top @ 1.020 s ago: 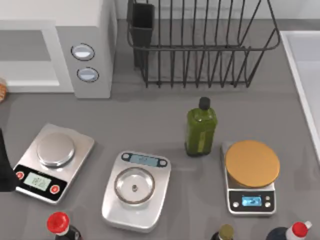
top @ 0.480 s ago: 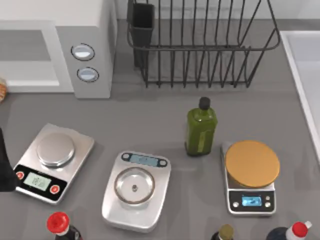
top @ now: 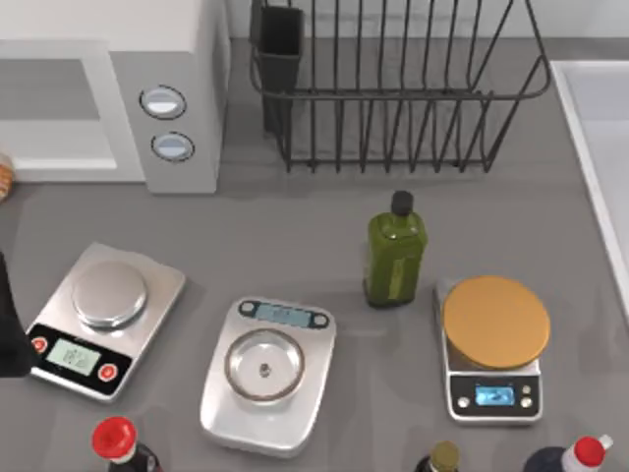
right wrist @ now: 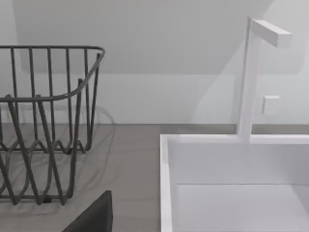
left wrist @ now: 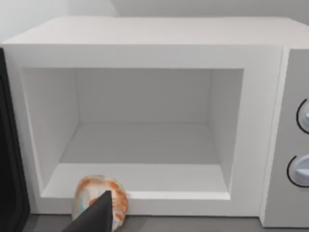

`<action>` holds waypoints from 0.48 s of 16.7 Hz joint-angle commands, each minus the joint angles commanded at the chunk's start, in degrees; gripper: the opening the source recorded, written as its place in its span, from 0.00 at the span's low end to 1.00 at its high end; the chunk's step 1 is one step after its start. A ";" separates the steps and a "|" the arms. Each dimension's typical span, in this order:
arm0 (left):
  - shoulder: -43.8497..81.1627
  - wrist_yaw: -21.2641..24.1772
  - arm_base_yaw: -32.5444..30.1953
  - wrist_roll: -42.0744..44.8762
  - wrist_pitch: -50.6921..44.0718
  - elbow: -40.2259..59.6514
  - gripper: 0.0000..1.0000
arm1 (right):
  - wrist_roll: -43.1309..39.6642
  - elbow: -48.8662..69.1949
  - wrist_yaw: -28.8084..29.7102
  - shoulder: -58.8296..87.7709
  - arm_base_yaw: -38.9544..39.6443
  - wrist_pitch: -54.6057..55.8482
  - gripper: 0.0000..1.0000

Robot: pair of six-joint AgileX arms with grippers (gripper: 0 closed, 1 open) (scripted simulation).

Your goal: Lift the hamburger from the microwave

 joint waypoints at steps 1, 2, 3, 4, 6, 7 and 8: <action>0.00 0.00 0.00 0.00 0.00 0.00 1.00 | 0.00 0.00 0.00 0.00 0.00 0.00 1.00; 0.00 0.00 0.00 0.00 0.00 0.00 1.00 | 0.00 0.00 0.00 0.00 0.00 0.00 1.00; 0.54 0.07 0.06 0.03 0.28 0.18 1.00 | 0.00 0.00 0.00 0.00 0.00 0.00 1.00; 1.65 0.21 0.19 0.08 0.87 0.54 1.00 | 0.00 0.00 0.00 0.00 0.00 0.00 1.00; 5.54 0.69 0.64 0.27 2.91 1.80 1.00 | 0.00 0.00 0.00 0.00 0.00 0.00 1.00; 8.34 1.04 0.96 0.41 4.39 2.70 1.00 | 0.00 0.00 0.00 0.00 0.00 0.00 1.00; 11.65 1.46 1.34 0.57 6.13 3.78 1.00 | 0.00 0.00 0.00 0.00 0.00 0.00 1.00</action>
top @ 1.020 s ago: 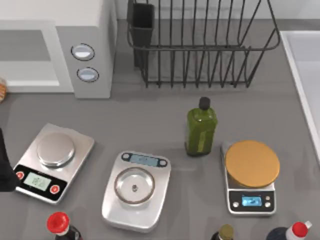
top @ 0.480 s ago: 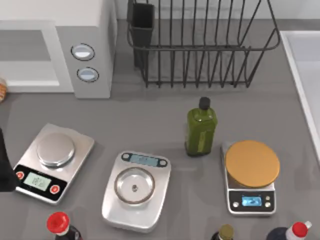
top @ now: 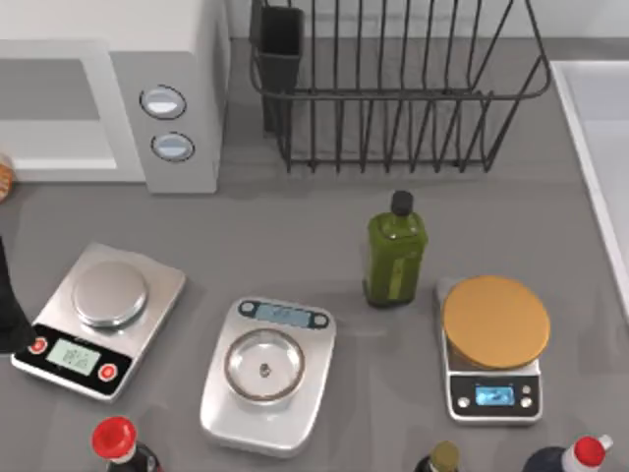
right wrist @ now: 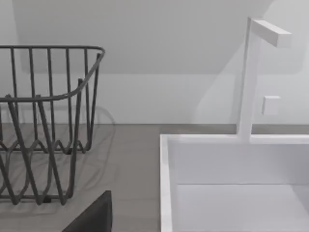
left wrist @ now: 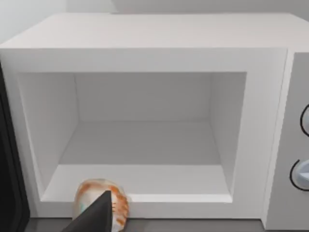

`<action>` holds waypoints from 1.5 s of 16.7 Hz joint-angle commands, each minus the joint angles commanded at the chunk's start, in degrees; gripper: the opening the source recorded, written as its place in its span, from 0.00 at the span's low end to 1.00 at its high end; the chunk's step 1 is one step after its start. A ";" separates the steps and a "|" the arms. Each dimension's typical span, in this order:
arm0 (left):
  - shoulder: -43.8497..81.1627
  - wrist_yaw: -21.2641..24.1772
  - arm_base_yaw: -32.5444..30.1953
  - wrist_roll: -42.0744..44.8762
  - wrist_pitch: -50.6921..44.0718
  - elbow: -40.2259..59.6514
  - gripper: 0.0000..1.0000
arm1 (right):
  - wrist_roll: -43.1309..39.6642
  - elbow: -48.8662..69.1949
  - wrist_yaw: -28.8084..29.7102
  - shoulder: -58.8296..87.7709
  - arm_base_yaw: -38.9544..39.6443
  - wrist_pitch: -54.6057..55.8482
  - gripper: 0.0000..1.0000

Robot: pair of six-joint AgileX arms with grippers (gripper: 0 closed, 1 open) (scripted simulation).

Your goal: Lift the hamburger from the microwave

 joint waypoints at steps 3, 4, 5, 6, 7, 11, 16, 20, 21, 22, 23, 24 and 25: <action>12.28 1.53 1.41 0.60 6.46 3.98 1.00 | 0.00 0.00 0.00 0.00 0.00 0.00 1.00; 17.06 2.13 1.96 0.84 8.98 5.53 1.00 | 0.00 0.00 0.00 0.00 0.00 0.00 1.00; 22.18 2.77 2.55 1.09 11.68 7.19 1.00 | 0.00 0.00 0.00 0.00 0.00 0.00 1.00; 27.53 3.44 3.16 1.35 14.49 8.92 1.00 | 0.00 0.00 0.00 0.00 0.00 0.00 1.00; 33.07 4.14 3.80 1.62 17.40 10.72 1.00 | 0.00 0.00 0.00 0.00 0.00 0.00 1.00; 56.54 7.07 6.49 2.77 29.75 18.32 1.00 | 0.00 0.00 0.00 0.00 0.00 0.00 1.00; 85.89 10.74 9.86 4.22 45.20 27.84 1.00 | 0.00 0.00 0.00 0.00 0.00 0.00 1.00; 106.43 13.31 12.22 5.22 56.01 34.50 1.00 | 0.00 0.00 0.00 0.00 0.00 0.00 1.00; 110.79 13.86 12.73 5.44 58.30 35.91 1.00 | 0.00 0.00 0.00 0.00 0.00 0.00 1.00; 114.79 14.36 13.18 5.63 60.41 37.20 1.00 | 0.00 0.00 0.00 0.00 0.00 0.00 1.00; 118.39 14.81 13.60 5.81 62.31 38.37 1.00 | 0.00 0.00 0.00 0.00 0.00 0.00 1.00; 121.58 15.21 13.96 5.97 63.98 39.40 1.00 | 0.00 0.00 0.00 0.00 0.00 0.00 1.00; 124.31 15.55 14.28 6.10 65.42 40.29 1.00 | 0.00 0.00 0.00 0.00 0.00 0.00 1.00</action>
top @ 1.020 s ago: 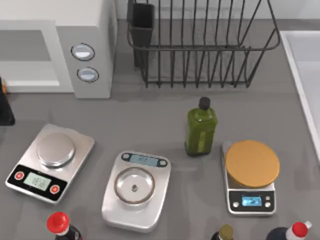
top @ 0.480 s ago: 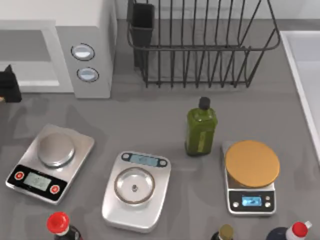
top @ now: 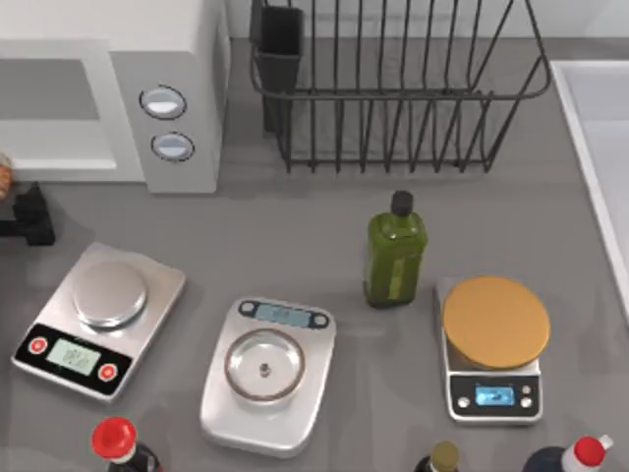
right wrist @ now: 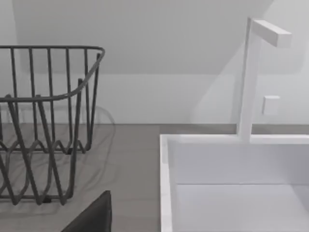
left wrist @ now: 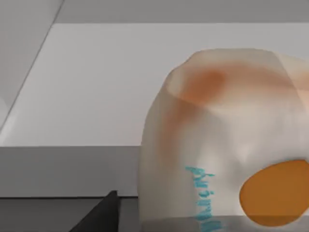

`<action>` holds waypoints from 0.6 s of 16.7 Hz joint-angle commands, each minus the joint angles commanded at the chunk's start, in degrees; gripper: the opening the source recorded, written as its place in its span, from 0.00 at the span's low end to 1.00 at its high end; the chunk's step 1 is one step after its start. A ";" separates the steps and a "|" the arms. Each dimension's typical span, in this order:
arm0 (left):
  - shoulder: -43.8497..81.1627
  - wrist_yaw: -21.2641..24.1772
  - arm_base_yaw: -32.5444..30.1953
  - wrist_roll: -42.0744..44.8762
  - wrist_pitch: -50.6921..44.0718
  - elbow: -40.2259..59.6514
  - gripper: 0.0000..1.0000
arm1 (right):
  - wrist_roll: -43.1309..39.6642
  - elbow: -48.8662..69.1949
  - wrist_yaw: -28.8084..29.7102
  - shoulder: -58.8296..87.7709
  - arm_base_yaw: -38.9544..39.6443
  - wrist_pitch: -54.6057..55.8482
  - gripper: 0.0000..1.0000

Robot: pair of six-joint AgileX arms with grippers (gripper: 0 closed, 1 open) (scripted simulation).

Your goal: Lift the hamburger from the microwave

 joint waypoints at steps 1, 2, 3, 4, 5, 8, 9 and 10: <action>2.14 0.27 0.25 0.10 1.12 0.69 1.00 | 0.00 0.00 0.00 0.00 0.00 0.00 1.00; 3.68 0.46 0.42 0.18 1.94 1.19 1.00 | 0.00 0.00 0.00 0.00 0.00 0.00 1.00; 4.66 0.58 0.54 0.23 2.45 1.51 1.00 | 0.00 0.00 0.00 0.00 0.00 0.00 1.00; 5.09 0.64 0.58 0.25 2.68 1.65 1.00 | 0.00 0.00 0.00 0.00 0.00 0.00 1.00; 5.09 0.64 0.58 0.25 2.68 1.65 1.00 | 0.00 0.00 0.00 0.00 0.00 0.00 1.00; 5.09 0.64 0.58 0.25 2.68 1.65 1.00 | 0.00 0.00 0.00 0.00 0.00 0.00 1.00; 0.27 1.85 0.33 -1.19 4.95 0.21 1.00 | 0.00 0.00 0.00 0.00 0.00 0.00 1.00; 0.37 1.83 0.31 -1.19 4.86 0.35 1.00 | 0.00 0.00 0.00 0.00 0.00 0.00 1.00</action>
